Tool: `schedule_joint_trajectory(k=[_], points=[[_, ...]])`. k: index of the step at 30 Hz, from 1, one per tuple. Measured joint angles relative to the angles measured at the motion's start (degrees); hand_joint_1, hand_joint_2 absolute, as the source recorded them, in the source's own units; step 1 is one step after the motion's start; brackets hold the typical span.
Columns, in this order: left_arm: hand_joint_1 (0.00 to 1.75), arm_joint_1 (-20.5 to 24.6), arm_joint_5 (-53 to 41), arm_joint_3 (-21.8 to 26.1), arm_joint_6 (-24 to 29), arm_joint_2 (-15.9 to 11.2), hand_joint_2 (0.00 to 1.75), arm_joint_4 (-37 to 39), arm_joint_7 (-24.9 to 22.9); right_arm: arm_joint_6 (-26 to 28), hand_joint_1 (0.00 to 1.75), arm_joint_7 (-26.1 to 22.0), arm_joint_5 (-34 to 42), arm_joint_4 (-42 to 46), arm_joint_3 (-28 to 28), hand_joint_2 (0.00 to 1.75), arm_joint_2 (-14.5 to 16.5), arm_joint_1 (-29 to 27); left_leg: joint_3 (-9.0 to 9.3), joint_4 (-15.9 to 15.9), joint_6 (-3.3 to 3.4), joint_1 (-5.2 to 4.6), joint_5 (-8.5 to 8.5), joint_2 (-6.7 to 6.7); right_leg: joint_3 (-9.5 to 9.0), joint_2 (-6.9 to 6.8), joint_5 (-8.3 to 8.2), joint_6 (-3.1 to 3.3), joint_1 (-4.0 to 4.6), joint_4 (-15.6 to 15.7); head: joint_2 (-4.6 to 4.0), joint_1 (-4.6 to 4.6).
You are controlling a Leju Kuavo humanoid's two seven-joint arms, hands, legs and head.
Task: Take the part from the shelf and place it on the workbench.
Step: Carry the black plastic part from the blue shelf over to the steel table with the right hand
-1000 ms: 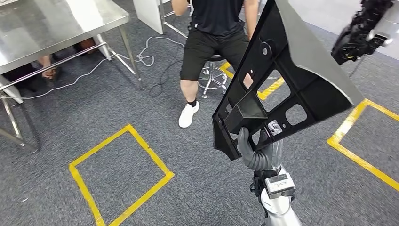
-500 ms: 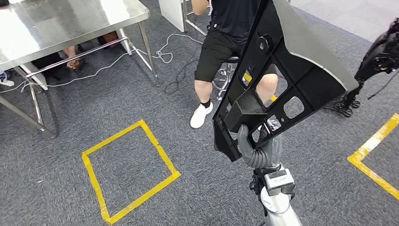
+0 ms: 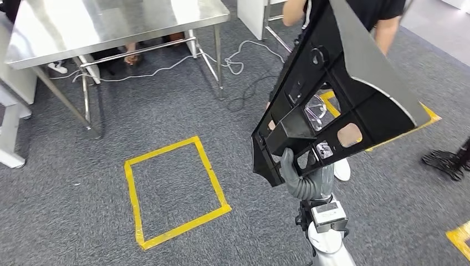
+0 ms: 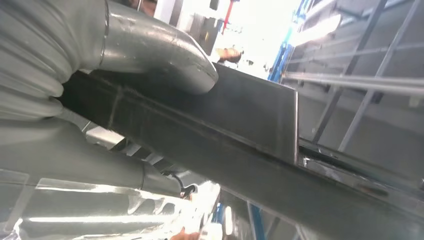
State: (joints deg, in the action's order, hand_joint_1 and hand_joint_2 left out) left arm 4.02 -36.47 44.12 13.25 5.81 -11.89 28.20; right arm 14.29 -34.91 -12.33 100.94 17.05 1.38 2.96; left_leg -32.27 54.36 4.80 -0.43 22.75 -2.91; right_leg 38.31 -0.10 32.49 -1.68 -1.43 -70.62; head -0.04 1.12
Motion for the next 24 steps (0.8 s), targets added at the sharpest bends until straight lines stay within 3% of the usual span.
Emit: schedule_joint_trajectory(k=[2, 3, 5, 7, 8, 10, 11, 13, 14, 15, 17, 19, 21, 23, 24], points=[[0.0, -0.12, 0.02, 0.01, -0.01, 0.08, 1.75, 0.02, 0.0, 0.0, 1.75, -0.01, 0.01, -0.01, 0.0, 1.75, -0.05, 0.01, -0.1, 1.22, -1.1, 0.52, 0.86, -1.62, -2.46, 0.69, -3.9, -1.75, -0.72, 6.87, 0.0, -0.03], [0.0, -0.11, 0.02, 0.01, -0.01, 0.06, 1.75, 0.02, 0.0, 0.0, 1.75, 0.01, -0.01, -0.04, 0.01, 1.75, -0.06, 0.02, -0.39, 2.1, -1.76, 0.62, 1.43, -2.35, -3.79, 1.59, -5.32, -2.18, -0.94, 10.09, 0.0, -0.18], [0.0, -0.13, 0.02, 0.02, -0.01, 0.0, 1.75, 0.01, 0.02, 0.0, 1.75, 0.01, -0.01, -0.07, 0.01, 1.75, -0.05, -0.01, -1.18, 3.48, -2.71, 0.66, 2.33, -3.37, -5.05, 3.02, -6.01, -1.47, -1.0, 12.54, 0.0, -0.24], [0.0, -0.37, 0.02, 0.03, -0.01, -0.01, 1.75, 0.03, 0.02, -0.02, 1.75, -0.01, 0.01, -0.04, -0.04, 1.75, 0.07, 0.03, -1.69, 3.94, -3.0, 0.87, 2.6, -4.13, -5.18, 2.78, -5.73, -0.18, -0.98, 12.28, 0.0, -0.11], [0.0, -0.53, 0.02, 0.03, -0.01, 0.0, 1.75, 0.04, 0.02, -0.04, 1.75, 0.0, 0.01, -0.04, -0.09, 1.75, 0.16, 0.13, -1.8, 4.3, -3.16, 1.0, 2.79, -3.69, -5.31, 2.39, -5.65, 0.19, -1.0, 12.31, 0.0, -0.08], [0.0, -0.63, 0.0, 0.03, 0.01, -0.01, 1.75, 0.04, 0.02, -0.24, 1.75, -0.02, -0.03, -0.04, -0.16, 1.75, 0.38, 0.28, -3.28, 7.5, -3.71, 1.17, 4.36, -0.82, -5.84, 1.45, -5.36, 0.92, -1.04, 12.38, 0.0, 0.15], [0.0, -0.56, -0.02, 0.03, 0.02, -0.02, 1.75, 0.04, 0.02, -0.37, 1.75, -0.02, -0.07, -0.05, -0.19, 1.75, 0.46, 0.29, -4.93, 10.69, -3.98, 1.18, 5.76, 1.03, -6.09, 0.9, -5.14, 1.26, -0.81, 12.4, 0.0, 0.25], [0.0, -0.44, -0.07, 0.03, 0.04, -0.03, 1.75, 0.04, -0.01, -0.62, 1.75, -0.03, -0.2, -0.06, -0.22, 1.75, 0.58, 0.25, -9.44, 18.28, -4.27, 1.36, 8.45, 2.65, -6.47, -0.39, -4.64, 1.84, -0.46, 12.4, 0.0, 0.34], [0.0, -0.46, -0.1, 0.03, 0.04, -0.02, 1.75, 0.04, -0.03, -0.71, 1.75, -0.03, -0.27, -0.07, -0.23, 1.75, 0.62, 0.24, -11.01, 20.36, -4.24, 1.41, 8.6, 2.78, -6.66, -1.0, -4.4, 1.99, -0.3, 12.4, 0.0, 0.34], [0.0, -0.5, -0.12, 0.03, 0.04, -0.01, 1.75, 0.04, -0.05, -0.79, 1.75, -0.03, -0.31, -0.07, -0.23, 1.75, 0.66, 0.25, -11.55, 20.39, -4.05, 1.42, 7.64, 2.84, -6.92, -1.59, -4.14, 2.07, -0.14, 12.4, 0.01, 0.35], [0.0, -0.54, -0.16, 0.04, 0.05, -0.03, 1.75, 0.04, -0.07, -0.91, 1.75, -0.02, -0.33, -0.05, -0.26, 1.75, 0.83, 0.29, -9.1, 14.27, -2.98, 1.07, 3.27, 3.64, -7.72, -2.7, -3.53, 2.07, 0.21, 12.46, 0.01, 0.35], [0.0, -0.43, -0.26, 0.04, 0.05, -0.21, 1.75, 0.02, -0.06, -0.94, 1.75, -0.03, -0.33, -0.03, -0.28, 1.75, 1.03, 0.34, -5.8, 7.59, -1.57, 0.16, 0.59, 5.8, -8.5, -3.69, -2.97, 1.87, 0.52, 12.65, 0.0, 0.27], [0.0, -0.28, -0.37, 0.04, 0.04, -0.35, 1.75, -0.01, -0.08, -0.94, 1.75, -0.03, -0.34, -0.02, -0.28, 1.75, 1.14, 0.29, -4.86, 5.5, -0.84, -0.59, 0.65, 6.69, -8.84, -4.74, -2.62, 1.47, 0.65, 12.97, 0.0, 0.26], [0.0, -0.37, -0.41, 0.04, 0.09, -0.38, 1.75, 0.0, -0.15, -0.95, 1.75, -0.01, -0.36, 0.15, -0.32, 1.75, 1.29, 0.22, -4.17, 4.24, -0.49, -0.56, 0.44, 5.49, -9.33, -5.5, -2.37, 1.09, 0.92, 13.56, 0.0, 0.27], [0.0, -0.45, -0.41, 0.04, 0.1, -0.37, 1.75, 0.0, -0.18, -0.95, 1.75, -0.01, -0.37, 0.26, -0.34, 1.75, 1.36, 0.21, -3.4, 3.17, -0.32, -0.36, 0.15, 4.88, -9.4, -4.84, -2.08, 1.01, 1.03, 13.32, 0.0, 0.17]])
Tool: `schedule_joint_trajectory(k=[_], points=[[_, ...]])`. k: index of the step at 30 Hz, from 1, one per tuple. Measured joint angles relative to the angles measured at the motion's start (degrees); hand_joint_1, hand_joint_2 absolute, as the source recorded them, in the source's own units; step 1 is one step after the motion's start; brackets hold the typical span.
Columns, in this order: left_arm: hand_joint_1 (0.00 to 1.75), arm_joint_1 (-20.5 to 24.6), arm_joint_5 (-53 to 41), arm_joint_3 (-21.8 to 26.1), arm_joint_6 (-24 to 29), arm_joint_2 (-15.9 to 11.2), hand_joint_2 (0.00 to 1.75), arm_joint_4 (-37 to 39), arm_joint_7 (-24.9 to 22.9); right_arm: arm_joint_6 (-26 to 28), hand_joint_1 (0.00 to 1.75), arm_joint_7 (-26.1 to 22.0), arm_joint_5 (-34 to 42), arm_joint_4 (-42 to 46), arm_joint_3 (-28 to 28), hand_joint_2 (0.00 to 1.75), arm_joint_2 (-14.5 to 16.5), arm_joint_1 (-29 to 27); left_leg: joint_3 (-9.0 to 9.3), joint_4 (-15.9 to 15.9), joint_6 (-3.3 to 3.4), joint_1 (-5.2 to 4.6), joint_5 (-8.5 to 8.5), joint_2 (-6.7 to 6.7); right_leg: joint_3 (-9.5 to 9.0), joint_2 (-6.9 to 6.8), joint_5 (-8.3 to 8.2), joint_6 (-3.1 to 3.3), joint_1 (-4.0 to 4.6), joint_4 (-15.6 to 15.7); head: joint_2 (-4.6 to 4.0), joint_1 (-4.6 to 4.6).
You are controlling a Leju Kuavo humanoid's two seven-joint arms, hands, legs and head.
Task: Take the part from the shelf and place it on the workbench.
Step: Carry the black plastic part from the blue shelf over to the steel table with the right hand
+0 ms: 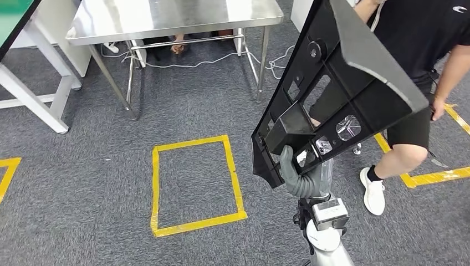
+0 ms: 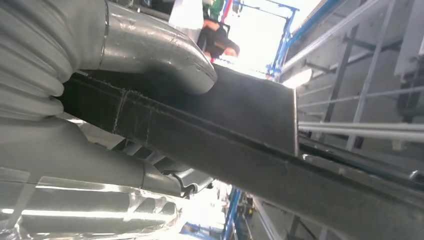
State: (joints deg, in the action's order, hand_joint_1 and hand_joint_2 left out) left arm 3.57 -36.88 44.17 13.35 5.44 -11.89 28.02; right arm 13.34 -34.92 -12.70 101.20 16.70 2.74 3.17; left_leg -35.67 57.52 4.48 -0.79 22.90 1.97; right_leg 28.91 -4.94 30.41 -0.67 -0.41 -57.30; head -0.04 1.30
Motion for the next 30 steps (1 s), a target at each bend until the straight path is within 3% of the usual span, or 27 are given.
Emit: schedule_joint_trajectory(k=[1, 3, 5, 6, 7, 9, 10, 11, 13, 15, 17, 19, 20, 21, 22, 23, 25, 27, 30], points=[[0.0, 0.0, -0.01, -0.01, -0.01, 0.05, 1.75, 0.0, -0.02, -0.01, 1.75, -0.01, -0.02, 0.13, -0.03, 1.75, 0.04, 0.03, 0.83, -1.07, 0.14, 0.23, -0.34, -0.66, 0.57, 1.21, 0.68, 0.09, 0.05, -1.45, 0.0, -0.07], [0.0, 0.25, -0.04, -0.02, -0.1, 0.18, 1.75, 0.0, -0.02, -0.01, 1.75, -0.02, -0.04, 0.22, -0.12, 1.75, -0.03, -0.12, 1.71, -2.11, 0.27, 0.44, -0.61, -2.09, 4.26, 3.99, 3.16, 0.5, -0.17, -8.21, 0.0, -0.23], [0.0, 0.46, -0.09, -0.02, -0.16, 0.29, 1.75, 0.01, -0.02, -0.01, 1.75, 0.02, -0.08, 0.24, -0.22, 1.75, -0.19, -0.47, 1.84, -2.1, 0.17, 0.48, -0.39, -3.69, 8.82, 4.79, 5.08, 0.36, -0.44, -15.13, 0.0, -0.26], [0.0, 0.44, -0.1, -0.02, -0.17, 0.38, 1.75, 0.01, -0.02, -0.03, 1.75, 0.07, -0.1, 0.25, -0.27, 1.75, -0.27, -0.6, 1.97, -2.05, -0.02, 0.53, -0.22, -4.52, 9.86, 4.84, 4.64, -0.18, -0.64, -15.84, 0.0, -0.25], [0.0, 0.39, -0.11, -0.02, -0.21, 0.45, 1.75, 0.02, -0.02, -0.07, 1.75, 0.11, -0.13, 0.25, -0.3, 1.75, -0.3, -0.64, 2.16, -1.93, -0.31, 0.64, -0.01, -5.32, 9.73, 4.88, 3.19, -0.94, -0.89, -14.24, 0.0, -0.23], [0.0, 0.32, -0.11, -0.02, -0.35, 0.57, 1.75, 0.02, 0.04, -0.14, 1.75, 0.24, -0.15, 0.26, -0.39, 1.75, -0.33, -0.63, 2.35, -1.17, -1.2, 0.91, 0.7, -6.86, 7.04, 5.99, -1.21, -2.56, -1.62, -6.51, 0.01, -0.29], [0.0, 0.32, -0.1, -0.01, -0.43, 0.58, 1.75, 0.02, 0.08, -0.15, 1.75, 0.3, -0.16, 0.27, -0.44, 1.75, -0.32, -0.63, 2.19, -0.5, -1.73, 0.93, 1.21, -7.5, 5.72, 6.62, -2.79, -2.75, -1.85, -3.26, 0.01, -0.34], [0.0, 0.29, -0.09, -0.01, -0.47, 0.58, 1.75, 0.02, 0.11, -0.16, 1.75, 0.36, -0.17, 0.28, -0.49, 1.75, -0.32, -0.65, 1.91, 0.07, -2.18, 0.92, 1.62, -7.96, 4.92, 7.14, -3.69, -2.51, -1.95, -1.31, 0.01, -0.36], [0.0, 0.09, -0.08, 0.01, -0.5, 0.57, 1.75, 0.02, 0.14, -0.17, 1.75, 0.43, -0.21, 0.32, -0.54, 1.75, -0.28, -0.65, 1.46, 0.63, -2.76, 0.96, 2.04, -8.49, 4.62, 7.04, -3.91, -1.29, -1.68, -0.78, 0.01, -0.31], [0.0, -0.19, -0.07, 0.01, -0.5, 0.53, 1.75, 0.02, 0.19, -0.19, 1.75, 0.45, -0.41, 0.33, -0.6, 1.75, -0.23, -0.62, 1.3, 1.21, -3.16, 1.2, 2.49, -7.74, 4.27, 6.6, -3.86, -0.44, -1.9, -0.76, 0.01, -0.23], [0.0, -0.18, -0.08, 0.01, -0.51, 0.53, 1.75, 0.02, 0.26, -0.22, 1.75, 0.45, -0.77, 0.34, -0.68, 1.75, -0.12, -0.62, -0.21, 5.0, -3.8, 1.36, 4.54, -5.02, 3.54, 6.07, -3.56, 0.3, -2.11, -0.66, 0.01, 0.05], [0.0, -0.03, -0.08, 0.01, -0.55, 0.56, 1.75, 0.02, 0.28, -0.25, 1.75, 0.48, -1.0, 0.34, -0.74, 1.75, -0.03, -0.64, -4.22, 12.59, -4.36, 1.59, 7.76, -2.63, 3.06, 5.52, -3.14, 0.88, -1.79, -0.65, 0.01, 0.3], [0.0, -0.01, -0.08, 0.01, -0.59, 0.55, 1.75, 0.02, 0.28, -0.26, 1.75, 0.5, -1.04, 0.34, -0.75, 1.75, 0.0, -0.65, -6.32, 15.92, -4.5, 1.74, 8.69, -2.23, 2.92, 5.29, -2.96, 1.05, -1.64, -0.65, 0.01, 0.3], [0.0, -0.03, -0.08, 0.01, -0.66, 0.56, 1.75, 0.02, 0.28, -0.26, 1.75, 0.54, -1.04, 0.33, -0.75, 1.75, 0.01, -0.66, -7.65, 17.48, -4.52, 1.84, 8.47, -2.09, 2.78, 5.1, -2.79, 1.15, -1.52, -0.65, 0.0, 0.3], [0.0, -0.07, -0.09, 0.01, -0.74, 0.56, 1.75, 0.02, 0.26, -0.26, 1.75, 0.57, -1.04, 0.32, -0.76, 1.75, 0.03, -0.66, -7.77, 16.68, -4.39, 1.88, 7.04, -2.07, 2.56, 4.97, -2.61, 1.17, -1.42, -0.65, 0.0, 0.31], [0.0, -0.1, -0.13, 0.01, -0.81, 0.56, 1.75, 0.02, 0.23, -0.26, 1.75, 0.61, -1.02, 0.31, -0.77, 1.75, 0.04, -0.65, -6.64, 13.6, -4.08, 1.86, 4.67, -2.06, 2.26, 4.88, -2.38, 1.13, -1.32, -0.64, 0.0, 0.31], [0.0, -0.08, -0.31, 0.0, -0.93, 0.44, 1.75, 0.03, 0.08, -0.23, 1.75, 0.64, -0.94, 0.3, -0.78, 1.75, 0.08, -0.61, -2.94, 5.61, -3.02, 1.5, 0.7, -1.76, 1.65, 4.75, -1.95, 0.97, -1.12, -0.51, 0.0, 0.26], [0.0, 0.0, -0.55, -0.01, -1.09, 0.32, 1.75, 0.03, -0.12, -0.18, 1.75, 0.64, -0.85, 0.25, -0.79, 1.75, 0.14, -0.6, -1.01, 1.75, -2.14, 0.94, -0.08, -1.47, 1.42, 4.6, -1.68, 0.64, -1.05, -0.26, 0.0, 0.24], [0.0, -0.01, -0.61, 0.0, -1.24, 0.26, 1.75, 0.02, -0.41, -0.13, 1.75, 0.63, -0.8, 0.12, -0.8, 1.75, 0.21, -0.52, -0.05, 0.18, -1.34, 0.66, 0.18, -1.66, 0.98, 4.29, -1.5, -0.18, -0.85, 0.54, 0.0, 0.2]])
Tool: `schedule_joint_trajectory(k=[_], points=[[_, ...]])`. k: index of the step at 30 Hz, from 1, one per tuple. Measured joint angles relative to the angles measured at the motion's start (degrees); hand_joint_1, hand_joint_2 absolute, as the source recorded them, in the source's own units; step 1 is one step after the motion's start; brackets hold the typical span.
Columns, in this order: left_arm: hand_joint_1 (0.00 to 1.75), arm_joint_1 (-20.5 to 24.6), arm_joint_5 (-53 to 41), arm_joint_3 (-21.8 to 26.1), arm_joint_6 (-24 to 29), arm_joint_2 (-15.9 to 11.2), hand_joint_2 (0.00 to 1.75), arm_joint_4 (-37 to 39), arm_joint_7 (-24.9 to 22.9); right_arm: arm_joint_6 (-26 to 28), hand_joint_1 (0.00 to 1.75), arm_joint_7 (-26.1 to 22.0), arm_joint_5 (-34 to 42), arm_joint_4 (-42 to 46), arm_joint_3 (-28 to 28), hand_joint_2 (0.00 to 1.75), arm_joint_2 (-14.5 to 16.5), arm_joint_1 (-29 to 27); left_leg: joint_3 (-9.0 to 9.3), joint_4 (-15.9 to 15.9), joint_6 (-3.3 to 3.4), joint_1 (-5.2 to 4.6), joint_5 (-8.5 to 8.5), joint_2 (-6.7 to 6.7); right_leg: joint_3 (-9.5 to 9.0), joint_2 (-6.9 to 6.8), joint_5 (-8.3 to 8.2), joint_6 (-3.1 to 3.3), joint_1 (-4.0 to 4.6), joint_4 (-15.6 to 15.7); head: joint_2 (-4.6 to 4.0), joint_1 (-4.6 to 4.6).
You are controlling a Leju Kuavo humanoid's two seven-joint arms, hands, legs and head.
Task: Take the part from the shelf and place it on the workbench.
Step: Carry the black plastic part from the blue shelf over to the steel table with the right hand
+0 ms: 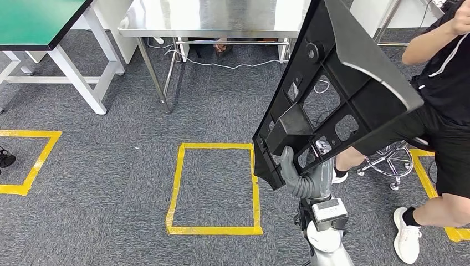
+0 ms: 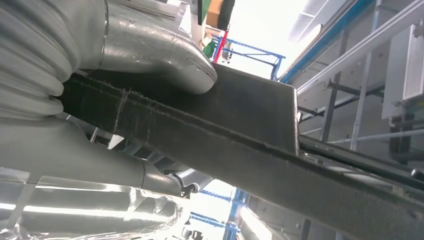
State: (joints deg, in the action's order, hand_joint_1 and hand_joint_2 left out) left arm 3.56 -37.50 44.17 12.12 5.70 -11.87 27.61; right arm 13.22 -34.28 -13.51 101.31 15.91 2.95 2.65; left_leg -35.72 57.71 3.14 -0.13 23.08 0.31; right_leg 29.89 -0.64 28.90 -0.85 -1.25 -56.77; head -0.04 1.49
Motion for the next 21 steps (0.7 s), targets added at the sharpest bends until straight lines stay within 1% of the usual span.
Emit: schedule_joint_trajectory(k=[1, 2, 3, 4, 5, 6, 7, 8, 9, 10, 11, 12, 13, 14, 15, 16, 17, 18, 19, 20, 21], points=[[0.0, 0.0, 0.01, 0.01, -0.05, 0.02, 1.75, -0.01, -0.04, 0.03, 1.75, -0.01, 0.0, -0.07, -0.01, 1.75, -0.01, 0.14, 0.75, -0.96, 0.28, 0.08, -0.16, -0.14, 0.21, 0.0, 0.36, -0.08, 0.11, -0.57, 0.0, -0.08], [0.0, 0.03, 0.01, 0.01, -0.15, 0.05, 1.75, -0.01, -0.05, 0.07, 1.75, -0.01, 0.0, -0.16, -0.01, 1.75, -0.03, 0.32, 1.52, -1.86, 0.5, 0.18, -0.34, -0.31, 1.09, 0.09, 1.13, 0.02, 0.19, -2.43, -0.01, -0.17], [0.0, 0.1, 0.01, 0.01, -0.26, 0.1, 1.75, -0.02, -0.09, 0.11, 1.75, 0.0, 0.01, -0.31, -0.01, 1.75, -0.08, 0.46, 2.03, -2.34, 0.63, 0.25, -0.39, -0.45, 2.87, 0.22, 2.31, 0.26, 0.13, -5.67, -0.01, -0.27], [0.0, 0.18, 0.01, 0.01, -0.36, 0.13, 1.75, -0.02, -0.12, 0.13, 1.75, 0.0, 0.04, -0.48, -0.01, 1.75, -0.15, 0.56, 2.26, -2.45, 0.76, 0.13, -0.23, -0.62, 5.19, 0.35, 3.65, 0.45, 0.08, -9.66, -0.01, -0.26], [0.0, 0.24, 0.01, 0.01, -0.44, 0.15, 1.75, -0.02, -0.15, 0.14, 1.75, 0.02, 0.08, -0.69, -0.01, 1.75, -0.25, 0.58, 2.36, -2.39, 0.79, 0.06, -0.02, -0.8, 7.53, 0.41, 4.62, 0.44, 0.01, -13.27, -0.01, -0.26], [0.0, 0.26, 0.02, 0.01, -0.49, 0.17, 1.75, -0.02, -0.18, 0.14, 1.75, 0.04, 0.12, -0.9, -0.01, 1.75, -0.34, 0.58, 2.5, -2.28, 0.72, 0.03, 0.24, -1.01, 9.24, 0.43, 4.77, 0.16, -0.04, -15.33, -0.01, -0.25], [0.0, 0.24, 0.15, 0.01, -0.56, 0.22, 1.75, -0.02, -0.19, 0.14, 1.75, 0.09, 0.17, -1.1, -0.02, 1.75, -0.43, 0.63, 2.68, -2.11, 0.58, 0.03, 0.53, -1.24, 9.84, 0.44, 3.92, -0.38, -0.11, -15.19, -0.01, -0.26], [0.0, 0.23, 0.43, 0.01, -0.65, 0.31, 1.75, -0.02, -0.19, 0.14, 1.75, 0.16, 0.22, -1.29, -0.02, 1.75, -0.5, 0.77, 2.89, -1.8, 0.34, 0.07, 0.93, -1.46, 9.13, 0.43, 2.04, -1.11, -0.22, -12.5, -0.01, -0.26], [0.0, 0.23, 0.79, 0.03, -0.74, 0.39, 1.75, -0.02, -0.18, 0.14, 1.75, 0.22, 0.26, -1.45, -0.01, 1.75, -0.56, 0.96, 3.07, -1.32, 0.0, 0.12, 1.44, -1.66, 7.68, 0.43, -0.18, -1.79, -0.4, -8.42, -0.01, -0.28], [0.0, 0.24, 1.22, 0.09, -0.85, 0.45, 1.75, -0.02, -0.14, 0.14, 1.75, 0.31, 0.3, -1.64, 0.0, 1.75, -0.6, 1.16, 3.13, -0.8, -0.4, 0.04, 2.02, -1.83, 6.24, 0.45, -1.9, -2.1, -0.44, -5.01, 0.0, -0.31], [0.0, 0.24, 1.56, 0.17, -0.92, 0.48, 1.75, -0.02, -0.08, 0.15, 1.75, 0.35, 0.31, -1.8, 0.01, 1.75, -0.64, 1.34, 3.11, -0.19, -0.78, -0.05, 2.61, -1.93, 5.04, 0.5, -2.94, -1.95, -0.46, -2.43, 0.0, -0.3], [0.0, 0.24, 1.8, 0.28, -0.96, 0.48, 1.75, -0.01, -0.01, 0.16, 1.75, 0.38, 0.32, -1.95, 0.0, 1.75, -0.66, 1.45, 3.04, 0.24, -1.09, -0.15, 3.03, -1.98, 4.52, 0.55, -3.17, -1.47, -0.38, -1.47, 0.0, -0.25], [0.0, 0.22, 1.98, 0.43, -1.02, 0.47, 1.75, -0.01, 0.08, 0.22, 1.75, 0.4, 0.34, -2.09, -0.01, 1.75, -0.67, 1.53, 2.98, 0.45, -1.3, -0.22, 3.28, -1.99, 4.37, 0.62, -2.94, -0.85, -0.2, -1.6, 0.0, -0.2], [0.0, 0.22, 2.08, 0.6, -1.07, 0.47, 1.75, -0.01, 0.14, 0.3, 1.75, 0.39, 0.35, -2.19, -0.03, 1.75, -0.67, 1.62, 3.0, 0.62, -1.41, -0.12, 3.52, -1.97, 4.16, 0.68, -2.79, -0.36, -0.31, -1.47, 0.0, -0.13], [0.0, 0.22, 2.18, 0.78, -1.15, 0.46, 1.75, -0.02, 0.22, 0.37, 1.75, 0.41, 0.36, -2.28, -0.06, 1.75, -0.67, 1.72, 3.05, 0.78, -1.58, 0.01, 3.72, -1.87, 3.96, 0.72, -2.66, -0.06, -0.41, -1.44, 0.0, -0.12], [0.0, 0.24, 2.22, 0.93, -1.23, 0.47, 1.75, -0.04, 0.32, 0.44, 1.75, 0.41, 0.36, -2.34, -0.08, 1.75, -0.66, 1.86, 2.84, 1.63, -1.85, 0.14, 4.19, -1.63, 3.6, 0.74, -2.45, 0.27, -0.56, -1.4, 0.0, -0.07], [0.0, 0.28, 2.29, 1.08, -1.29, 0.48, 1.75, -0.05, 0.41, 0.47, 1.75, 0.42, 0.34, -2.4, -0.09, 1.75, -0.62, 2.01, 2.09, 3.46, -2.2, 0.28, 5.05, -1.32, 3.17, 0.73, -2.21, 0.64, -0.73, -1.35, 0.0, -0.03], [0.0, 0.3, 2.43, 1.2, -1.31, 0.49, 1.75, -0.06, 0.5, 0.48, 1.75, 0.43, 0.33, -2.48, -0.1, 1.75, -0.59, 2.14, 0.61, 6.42, -2.58, 0.42, 6.26, -0.97, 2.77, 0.7, -1.94, 1.02, -0.71, -1.32, 0.0, 0.02], [0.0, 0.31, 2.58, 1.31, -1.32, 0.5, 1.75, -0.06, 0.56, 0.49, 1.75, 0.43, 0.35, -2.59, -0.09, 1.75, -0.55, 2.23, -1.58, 10.26, -2.91, 0.55, 7.67, -0.7, 2.42, 0.65, -1.62, 1.37, -0.64, -1.31, 0.0, 0.08], [0.0, 0.3, 2.73, 1.43, -1.32, 0.49, 1.75, -0.06, 0.58, 0.5, 1.75, 0.44, 0.39, -2.74, -0.09, 1.75, -0.52, 2.31, -4.04, 13.99, -3.11, 0.68, 8.78, -0.58, 2.14, 0.64, -1.34, 1.56, -0.54, -1.31, -0.01, 0.06], [0.0, 0.27, 2.83, 1.54, -1.32, 0.49, 1.75, -0.06, 0.58, 0.52, 1.75, 0.47, 0.45, -2.9, -0.09, 1.75, -0.51, 2.34, -6.12, 16.63, -3.17, 0.78, 9.1, -0.53, 1.85, 0.64, -1.05, 1.66, -0.43, -1.31, -0.01, 0.08]])
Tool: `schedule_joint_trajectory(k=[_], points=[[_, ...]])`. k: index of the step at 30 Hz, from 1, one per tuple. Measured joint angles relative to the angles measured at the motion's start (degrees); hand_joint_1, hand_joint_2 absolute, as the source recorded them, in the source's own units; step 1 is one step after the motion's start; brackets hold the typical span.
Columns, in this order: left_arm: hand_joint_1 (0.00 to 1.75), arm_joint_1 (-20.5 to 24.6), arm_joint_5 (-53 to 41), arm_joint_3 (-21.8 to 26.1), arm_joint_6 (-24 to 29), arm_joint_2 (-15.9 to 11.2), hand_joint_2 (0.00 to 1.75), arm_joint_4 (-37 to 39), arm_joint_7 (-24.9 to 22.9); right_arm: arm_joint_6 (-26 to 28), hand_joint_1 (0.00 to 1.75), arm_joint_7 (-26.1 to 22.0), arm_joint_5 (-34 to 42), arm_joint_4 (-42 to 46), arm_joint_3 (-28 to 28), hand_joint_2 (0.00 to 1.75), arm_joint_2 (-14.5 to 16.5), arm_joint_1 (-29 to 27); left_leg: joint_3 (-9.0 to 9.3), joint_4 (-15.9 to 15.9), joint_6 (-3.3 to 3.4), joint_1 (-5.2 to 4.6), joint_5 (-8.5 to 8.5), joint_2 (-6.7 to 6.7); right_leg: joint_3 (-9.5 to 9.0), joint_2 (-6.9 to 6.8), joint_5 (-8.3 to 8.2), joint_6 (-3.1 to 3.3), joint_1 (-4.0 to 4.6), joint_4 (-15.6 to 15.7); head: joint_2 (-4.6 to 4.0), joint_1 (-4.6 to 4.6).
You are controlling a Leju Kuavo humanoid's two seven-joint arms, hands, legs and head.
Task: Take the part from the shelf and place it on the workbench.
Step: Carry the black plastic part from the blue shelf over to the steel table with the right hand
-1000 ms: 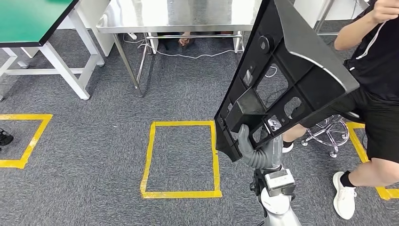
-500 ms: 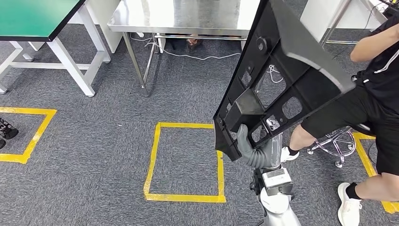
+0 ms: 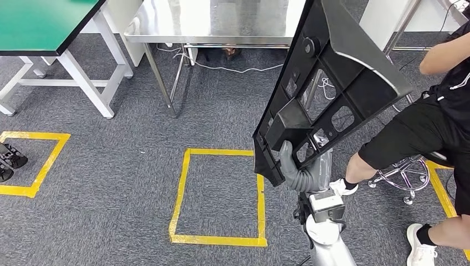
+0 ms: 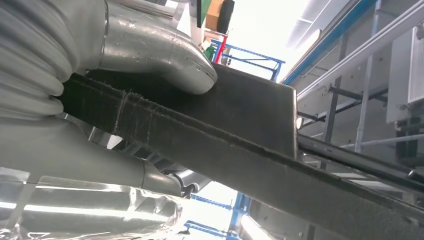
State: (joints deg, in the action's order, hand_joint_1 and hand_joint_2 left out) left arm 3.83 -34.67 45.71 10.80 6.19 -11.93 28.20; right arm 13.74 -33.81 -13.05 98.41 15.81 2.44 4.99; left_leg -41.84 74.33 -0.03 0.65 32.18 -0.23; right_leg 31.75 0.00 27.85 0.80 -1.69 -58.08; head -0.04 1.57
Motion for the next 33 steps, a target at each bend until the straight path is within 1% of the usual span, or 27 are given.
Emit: schedule_joint_trajectory(k=[1, 2, 4, 5, 6, 7, 8, 10, 11, 12, 14, 15, 16, 17, 19, 20, 21, 22, 23, 24, 26, 27, 28, 30, 31, 32, 33], points=[[0.0, -0.03, 0.03, 0.1, 0.0, 0.0, 1.75, 0.0, 0.0, 0.02, 1.75, 0.04, 0.08, -0.17, -0.01, 1.75, 0.01, 0.02, -1.16, 0.63, 0.11, 0.04, -0.91, 0.0, -0.38, 0.03, 0.33, 0.0, 0.11, 0.0, 0.0, 0.0], [0.0, -0.05, 0.03, 0.18, 0.0, 0.0, 1.75, 0.0, 0.0, 0.04, 1.75, 0.08, 0.13, -0.34, -0.01, 1.75, 0.01, 0.06, -1.15, -1.02, 0.41, 0.01, -3.02, 0.0, -0.89, 0.06, 0.68, -0.03, 0.25, 0.01, 0.0, 0.01], [0.0, -0.04, 0.04, 0.33, 0.0, -0.1, 1.75, 0.0, -0.01, 0.05, 1.75, 0.13, 0.18, -0.56, -0.01, 1.75, 0.05, 0.27, 1.43, -8.35, 1.71, -0.35, -8.33, 0.02, -1.94, 0.09, 1.46, -0.1, 0.41, 0.14, 0.0, -0.05], [0.0, -0.02, 0.04, 0.4, -0.01, -0.15, 1.75, 0.01, 0.0, 0.06, 1.75, 0.14, 0.19, -0.64, -0.01, 1.75, 0.07, 0.46, 2.8, -11.47, 2.48, -0.66, -9.89, 0.1, -2.35, 0.09, 1.77, -0.23, 0.57, 0.31, 0.01, -0.1], [0.0, 0.01, 0.03, 0.51, 0.0, -0.21, 1.75, 0.01, 0.01, 0.07, 1.75, 0.19, 0.19, -0.74, -0.01, 1.75, 0.09, 0.67, 3.74, -13.51, 3.15, -1.05, -10.48, 0.18, -2.54, 0.05, 1.97, -0.42, 0.55, 0.48, 0.01, -0.06], [0.0, 0.04, 0.03, 0.63, 0.01, -0.26, 1.75, 0.01, 0.01, 0.09, 1.75, 0.26, 0.2, -0.84, -0.01, 1.75, 0.11, 0.82, 4.13, -14.32, 3.65, -1.36, -10.22, 0.28, -2.57, 0.01, 2.08, -0.65, 0.49, 0.72, 0.01, 0.0], [0.0, 0.06, 0.02, 0.73, 0.01, -0.25, 1.75, 0.01, 0.01, 0.11, 1.75, 0.34, 0.2, -0.91, 0.0, 1.75, 0.11, 0.98, 4.31, -14.81, 3.96, -1.6, -9.94, 0.32, -2.78, -0.06, 2.12, -0.97, 0.57, 1.07, 0.01, 0.12], [0.0, 0.0, -0.02, 0.87, 0.02, -0.27, 1.75, -0.01, -0.01, 0.18, 1.75, 0.48, 0.19, -1.0, 0.0, 1.75, 0.2, 1.22, 5.72, -16.94, 4.37, -1.34, -9.96, 0.3, -2.96, -0.22, 2.37, -1.34, 0.76, 1.34, 0.0, 0.16], [0.0, -0.01, -0.05, 0.91, 0.02, -0.25, 1.75, -0.02, -0.01, 0.24, 1.75, 0.5, 0.19, -1.05, 0.01, 1.75, 0.22, 1.49, 6.71, -18.11, 4.56, -1.16, -10.09, 0.28, -2.47, -0.21, 2.83, -1.33, 0.91, 0.25, 0.01, 0.1], [0.0, 0.02, -0.07, 0.93, 0.02, -0.21, 1.75, -0.02, -0.01, 0.3, 1.75, 0.53, 0.19, -1.13, 0.01, 1.75, 0.24, 1.78, 7.67, -19.14, 4.66, -0.96, -10.17, 0.24, -1.2, -0.17, 3.62, -1.2, 1.0, -2.17, 0.01, 0.02], [0.0, 0.18, -0.16, 0.96, -0.03, -0.11, 1.75, -0.02, 0.0, 0.44, 1.75, 0.59, 0.21, -1.38, 0.02, 1.75, 0.12, 2.1, 8.55, -19.63, 4.73, -0.99, -9.75, 0.02, 3.71, -0.04, 5.71, -1.01, 0.82, -9.94, 0.01, -0.03], [0.0, 0.21, -0.22, 0.96, -0.07, -0.06, 1.75, -0.02, 0.0, 0.49, 1.75, 0.63, 0.22, -1.55, 0.02, 1.75, 0.02, 2.05, 8.84, -19.62, 4.59, -0.98, -9.39, -0.14, 6.21, -0.04, 6.23, -1.22, 0.68, -13.18, 0.0, -0.04], [0.0, 0.19, -0.28, 0.96, -0.09, 0.0, 1.75, -0.01, 0.0, 0.51, 1.75, 0.67, 0.22, -1.71, 0.03, 1.75, -0.08, 1.97, 9.22, -19.59, 4.39, -0.96, -8.97, -0.29, 7.94, -0.05, 5.87, -1.71, 0.5, -14.66, 0.0, -0.04], [0.0, 0.14, -0.32, 0.97, -0.11, 0.07, 1.75, -0.01, 0.0, 0.52, 1.75, 0.71, 0.22, -1.84, 0.02, 1.75, -0.17, 1.92, 9.69, -19.5, 4.11, -0.9, -8.52, -0.43, 8.44, -0.06, 4.46, -2.44, 0.29, -13.79, 0.0, -0.03], [0.0, 0.09, -0.33, 0.98, -0.13, 0.14, 1.75, 0.0, 0.0, 0.53, 1.75, 0.74, 0.22, -2.01, 0.03, 1.75, -0.24, 1.93, 10.59, -18.89, 3.33, -0.74, -7.28, -0.63, 6.42, -0.17, -0.41, -4.05, -0.25, -6.41, 0.0, -0.08], [0.0, 0.11, -0.33, 0.98, -0.13, 0.16, 1.75, 0.0, -0.01, 0.54, 1.75, 0.74, 0.23, -2.07, 0.03, 1.75, -0.23, 1.97, 10.8, -18.29, 2.86, -0.8, -6.45, -0.7, 5.0, -0.17, -2.26, -4.32, -0.37, -2.76, 0.0, -0.12], [0.0, 0.14, -0.35, 0.98, -0.12, 0.16, 1.75, 0.0, -0.01, 0.55, 1.75, 0.78, 0.23, -2.13, 0.03, 1.75, -0.23, 1.97, 10.89, -17.74, 2.43, -0.87, -5.7, -0.75, 3.94, -0.17, -3.35, -4.1, -0.47, -0.27, 0.0, -0.1], [0.0, 0.16, -0.4, 0.98, -0.11, 0.15, 1.75, 0.0, -0.02, 0.58, 1.75, 0.81, 0.24, -2.19, 0.03, 1.75, -0.22, 1.98, 10.86, -17.36, 2.1, -0.95, -5.14, -0.76, 3.43, -0.14, -3.57, -3.54, -0.38, 0.7, 0.0, -0.08], [0.0, 0.18, -0.47, 0.98, -0.1, 0.15, 1.75, 0.0, -0.03, 0.65, 1.75, 0.86, 0.25, -2.22, 0.03, 1.75, -0.21, 2.01, 10.92, -17.16, 1.85, -0.94, -4.77, -0.75, 3.24, -0.02, -3.3, -2.86, -0.19, 0.67, 0.01, -0.03], [0.0, 0.19, -0.56, 0.98, -0.09, 0.14, 1.75, -0.01, -0.06, 0.81, 1.75, 0.91, 0.26, -2.23, 0.02, 1.75, -0.21, 2.04, 11.01, -17.12, 1.63, -0.76, -4.54, -0.7, 3.09, 0.04, -3.17, -2.3, -0.34, 0.67, 0.01, 0.01], [0.0, 0.22, -0.74, 0.98, -0.04, 0.14, 1.75, -0.02, -0.14, 1.16, 1.75, 0.96, 0.3, -2.23, 0.02, 1.75, -0.18, 2.25, 10.64, -15.54, 1.03, -0.34, -3.58, -0.48, 2.49, 0.19, -2.8, -1.4, -0.53, 0.79, 0.01, 0.03], [0.0, 0.24, -0.82, 0.98, -0.02, 0.13, 1.75, -0.03, -0.17, 1.35, 1.75, 0.99, 0.33, -2.23, 0.01, 1.75, -0.15, 2.41, 9.58, -13.2, 0.65, -0.14, -2.49, -0.34, 2.05, 0.21, -2.56, -0.91, -0.69, 0.85, 0.01, 0.04], [0.0, 0.23, -0.85, 0.99, -0.01, 0.13, 1.75, -0.02, -0.22, 1.46, 1.75, 1.03, 0.38, -2.23, 0.01, 1.75, -0.14, 2.57, 7.8, -9.79, 0.29, 0.01, -1.12, -0.2, 1.68, 0.21, -2.25, -0.5, -0.6, 0.86, 0.0, 0.08], [0.0, 0.17, -0.86, 1.03, 0.0, 0.09, 1.75, -0.02, -0.39, 1.63, 1.75, 1.24, 0.58, -2.24, 0.01, 1.75, -0.11, 2.81, 2.98, -2.36, -0.25, 0.33, 1.04, -0.07, 0.97, 0.21, -1.6, -0.1, -0.45, 0.85, 0.0, 0.09], [0.0, 0.12, -0.85, 1.04, 0.0, 0.09, 1.75, -0.01, -0.49, 1.65, 1.75, 1.37, 0.72, -2.25, 0.01, 1.75, -0.11, 2.86, 1.2, -0.53, -0.36, 0.46, 0.73, -0.05, 0.57, 0.27, -1.23, -0.12, -0.4, 0.85, 0.0, 0.09], [0.0, 0.1, -0.85, 1.05, 0.0, 0.09, 1.75, -0.01, -0.57, 1.66, 1.75, 1.51, 0.82, -2.27, 0.01, 1.75, -0.1, 2.9, 0.43, -0.83, -0.33, 0.55, -0.8, -0.03, 0.06, 0.35, -0.85, -0.21, -0.37, 0.85, 0.0, 0.1], [0.0, 0.09, -0.85, 1.05, 0.0, 0.09, 1.75, 0.0, -0.61, 1.67, 1.75, 1.62, 0.88, -2.28, 0.01, 1.75, -0.07, 2.95, 0.82, -3.33, -0.15, 0.59, -3.36, -0.02, -0.54, 0.42, -0.43, -0.33, -0.35, 0.87, 0.0, 0.09]])
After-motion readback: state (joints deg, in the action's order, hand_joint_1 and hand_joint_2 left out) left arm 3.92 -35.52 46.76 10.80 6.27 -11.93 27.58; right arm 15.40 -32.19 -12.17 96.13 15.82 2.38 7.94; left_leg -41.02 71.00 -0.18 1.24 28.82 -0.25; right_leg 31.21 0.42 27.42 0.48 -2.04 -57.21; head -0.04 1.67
